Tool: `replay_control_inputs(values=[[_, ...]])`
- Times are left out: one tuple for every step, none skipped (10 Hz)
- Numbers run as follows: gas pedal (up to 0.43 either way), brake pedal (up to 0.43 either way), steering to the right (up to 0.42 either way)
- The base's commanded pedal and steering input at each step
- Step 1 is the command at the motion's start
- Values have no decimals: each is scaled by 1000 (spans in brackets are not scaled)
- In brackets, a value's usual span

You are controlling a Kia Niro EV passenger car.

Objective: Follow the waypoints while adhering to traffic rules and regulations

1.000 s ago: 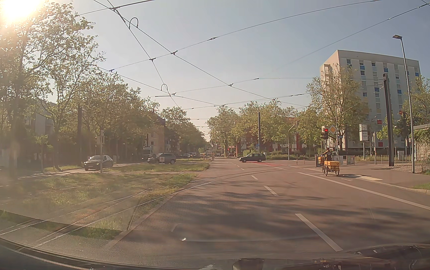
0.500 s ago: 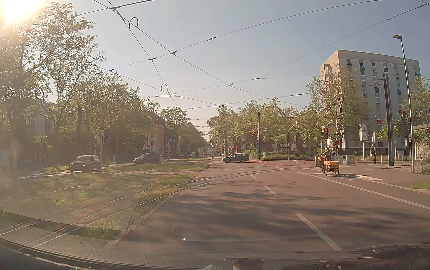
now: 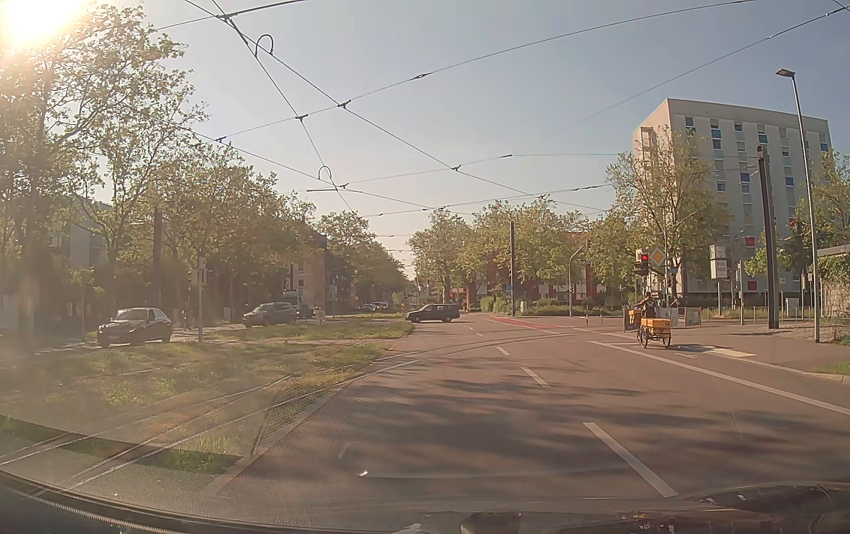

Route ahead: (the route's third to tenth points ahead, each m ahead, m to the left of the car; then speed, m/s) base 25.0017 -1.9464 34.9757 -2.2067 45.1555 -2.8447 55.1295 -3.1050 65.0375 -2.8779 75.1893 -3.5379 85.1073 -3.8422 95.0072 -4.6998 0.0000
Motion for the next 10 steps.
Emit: replay_control_inputs(values=[[0,250,-13],[0,250,-13],[0,250,-14],[0,244,-13],[0,250,-14],[0,244,-13],[0,244,-14],[0,244,-14],[0,244,-14],[0,244,-14]])
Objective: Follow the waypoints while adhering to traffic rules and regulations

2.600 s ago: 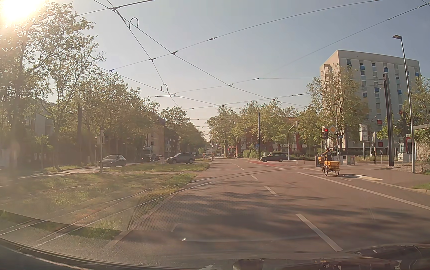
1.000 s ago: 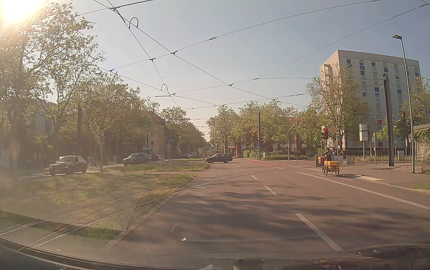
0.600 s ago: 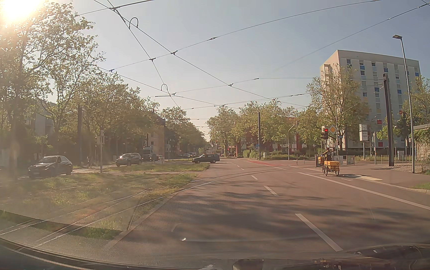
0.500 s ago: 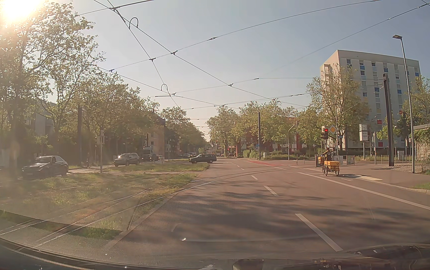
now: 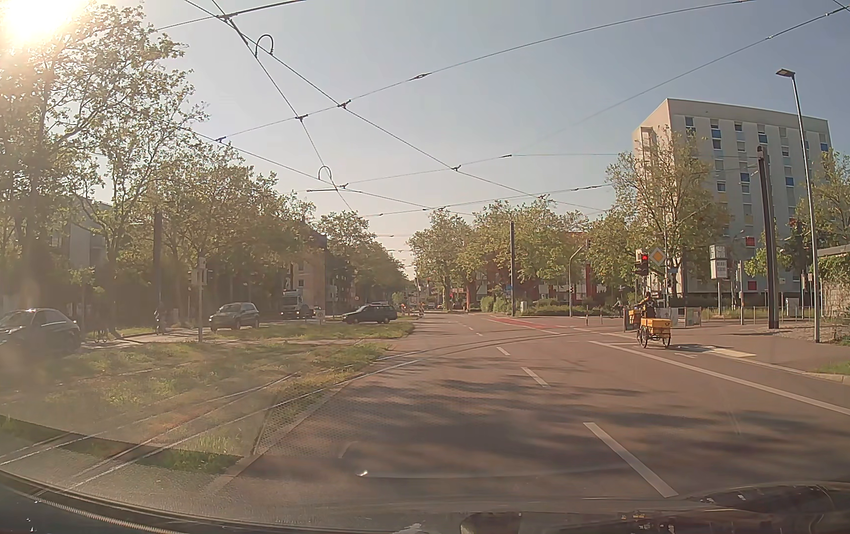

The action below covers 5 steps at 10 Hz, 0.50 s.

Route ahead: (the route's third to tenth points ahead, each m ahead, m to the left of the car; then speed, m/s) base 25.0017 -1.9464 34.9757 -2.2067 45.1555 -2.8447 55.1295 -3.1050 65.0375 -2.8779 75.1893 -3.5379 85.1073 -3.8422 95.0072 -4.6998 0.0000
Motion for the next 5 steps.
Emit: replay_control_inputs(values=[[0,244,-14],[0,244,-13],[0,244,-13],[0,244,-14],[0,244,-14]])
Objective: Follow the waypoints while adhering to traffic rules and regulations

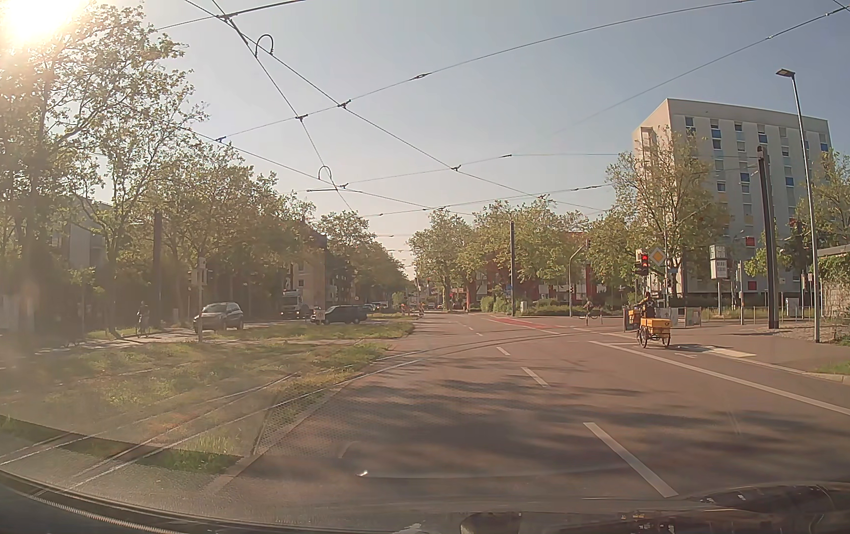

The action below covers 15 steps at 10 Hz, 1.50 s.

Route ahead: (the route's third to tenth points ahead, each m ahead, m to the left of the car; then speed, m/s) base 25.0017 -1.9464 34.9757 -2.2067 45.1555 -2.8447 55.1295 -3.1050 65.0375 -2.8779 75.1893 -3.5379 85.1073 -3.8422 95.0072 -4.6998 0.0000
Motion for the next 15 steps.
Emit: replay_control_inputs(values=[[0,244,-13],[0,244,-13],[0,207,-14],[0,37,-13],[0,0,-13],[0,0,-14],[0,0,-14],[0,0,-14],[0,0,-14],[0,0,-14],[0,0,-9],[59,0,-6],[67,0,-6],[67,0,-6],[98,0,-6]])
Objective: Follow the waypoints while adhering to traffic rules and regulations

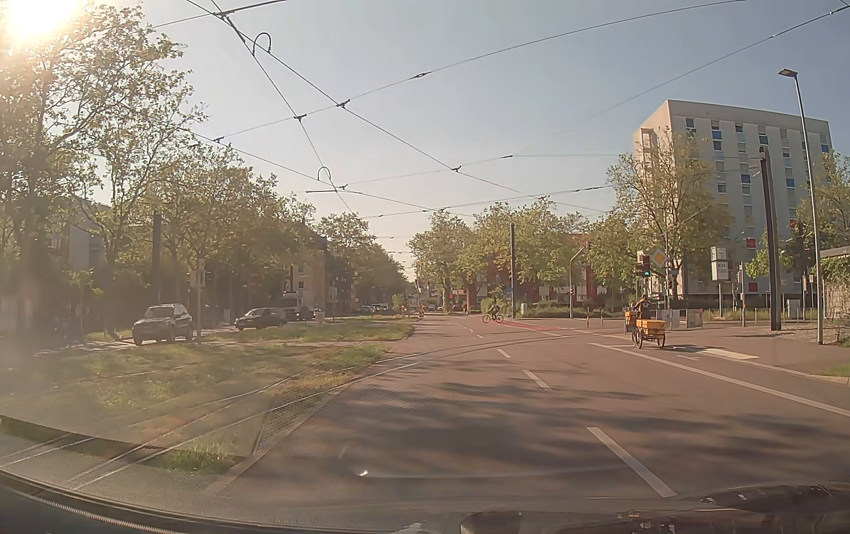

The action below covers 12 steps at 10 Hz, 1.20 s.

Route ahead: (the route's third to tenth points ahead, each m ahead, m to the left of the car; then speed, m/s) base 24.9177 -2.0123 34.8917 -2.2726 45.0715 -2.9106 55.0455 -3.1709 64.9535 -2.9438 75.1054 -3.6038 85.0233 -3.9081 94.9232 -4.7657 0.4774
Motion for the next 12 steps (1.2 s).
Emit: replay_control_inputs(values=[[138,0,-6],[228,0,-7],[268,0,-7],[268,0,-7],[268,0,-8],[287,0,-8],[319,0,-6],[339,0,-4],[339,0,-2],[339,0,2],[339,0,6],[339,0,7]])
